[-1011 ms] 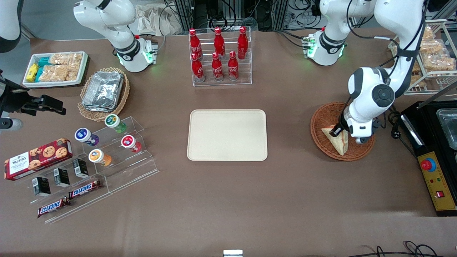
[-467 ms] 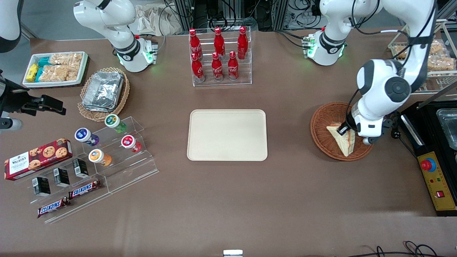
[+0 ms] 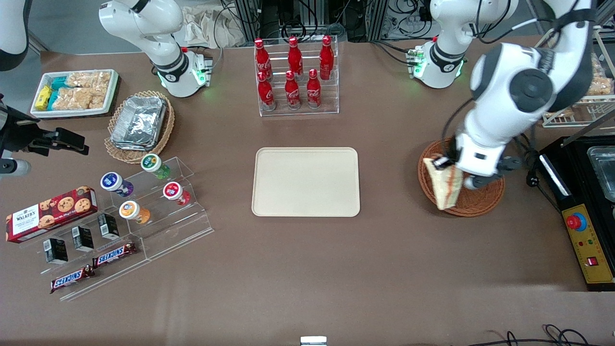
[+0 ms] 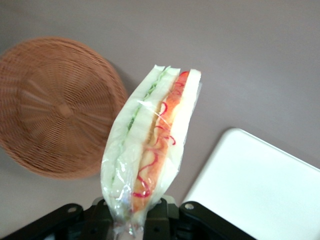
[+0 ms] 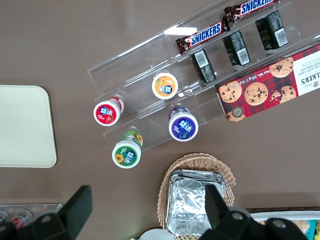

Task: Place sandwich from basket to tray
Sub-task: 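Carry the held sandwich with the left gripper over the cream tray, then lower the sandwich onto the tray, open the left gripper and lift away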

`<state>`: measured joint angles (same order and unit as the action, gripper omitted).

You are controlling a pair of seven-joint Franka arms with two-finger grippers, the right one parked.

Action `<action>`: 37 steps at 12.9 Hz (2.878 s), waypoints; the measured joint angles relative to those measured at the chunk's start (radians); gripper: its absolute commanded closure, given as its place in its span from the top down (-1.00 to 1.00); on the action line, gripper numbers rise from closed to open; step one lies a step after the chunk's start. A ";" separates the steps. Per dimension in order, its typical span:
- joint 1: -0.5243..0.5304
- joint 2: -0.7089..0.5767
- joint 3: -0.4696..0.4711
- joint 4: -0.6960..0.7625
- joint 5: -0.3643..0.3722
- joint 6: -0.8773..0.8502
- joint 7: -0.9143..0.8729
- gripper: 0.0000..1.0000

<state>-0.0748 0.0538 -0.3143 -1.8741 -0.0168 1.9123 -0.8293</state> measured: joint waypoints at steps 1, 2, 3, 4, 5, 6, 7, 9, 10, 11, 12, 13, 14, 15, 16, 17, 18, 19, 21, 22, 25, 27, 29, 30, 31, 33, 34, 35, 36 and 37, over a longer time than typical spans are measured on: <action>-0.004 0.011 -0.056 0.024 0.001 0.000 -0.057 -1.00; -0.008 0.025 -0.103 0.044 0.001 0.001 -0.096 -1.00; -0.013 0.042 -0.143 0.055 0.001 0.007 -0.114 -1.00; -0.022 0.063 -0.174 0.057 0.002 0.033 -0.127 -1.00; -0.042 0.093 -0.190 0.056 0.003 0.073 -0.136 -1.00; -0.069 0.131 -0.194 0.053 0.016 0.109 -0.138 -1.00; -0.097 0.178 -0.195 0.051 0.052 0.134 -0.143 -1.00; -0.138 0.282 -0.195 0.049 0.142 0.175 -0.172 -1.00; -0.150 0.333 -0.195 0.049 0.180 0.207 -0.196 -1.00; -0.158 0.379 -0.195 0.049 0.219 0.237 -0.226 -1.00; -0.165 0.420 -0.195 0.050 0.267 0.263 -0.263 -1.00; -0.171 0.456 -0.195 0.051 0.313 0.284 -0.304 -1.00; -0.177 0.489 -0.195 0.052 0.351 0.304 -0.345 -1.00; -0.184 0.513 -0.195 0.055 0.378 0.318 -0.378 -0.88; -0.192 0.529 -0.195 0.059 0.397 0.329 -0.404 -0.10; -0.198 0.537 -0.195 0.063 0.410 0.336 -0.421 0.99; -0.201 0.540 -0.195 0.066 0.414 0.337 -0.429 1.00; -0.202 0.540 -0.195 0.068 0.417 0.337 -0.434 1.00; -0.202 0.540 -0.194 0.075 0.419 0.337 -0.439 1.00; -0.201 0.540 -0.194 0.079 0.419 0.338 -0.441 1.00; -0.198 0.530 -0.194 0.099 0.419 0.335 -0.443 1.00; -0.195 0.488 -0.193 0.115 0.416 0.297 -0.444 1.00; -0.194 0.411 -0.189 0.125 0.397 0.232 -0.444 1.00; -0.196 0.364 -0.173 0.127 0.363 0.196 -0.432 1.00; -0.197 0.312 -0.136 0.128 0.300 0.169 -0.390 1.00; -0.195 0.188 -0.026 0.131 0.144 0.079 -0.213 1.00; -0.194 0.120 0.041 0.132 0.082 0.005 -0.101 1.00; -0.192 0.053 0.108 0.131 0.041 -0.076 0.018 1.00; -0.191 -0.008 0.172 0.129 0.020 -0.145 0.131 1.00; -0.190 -0.062 0.230 0.123 0.012 -0.195 0.240 1.00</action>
<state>-0.2644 -0.0078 -0.0839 -1.7507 -0.0052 1.7168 -0.5896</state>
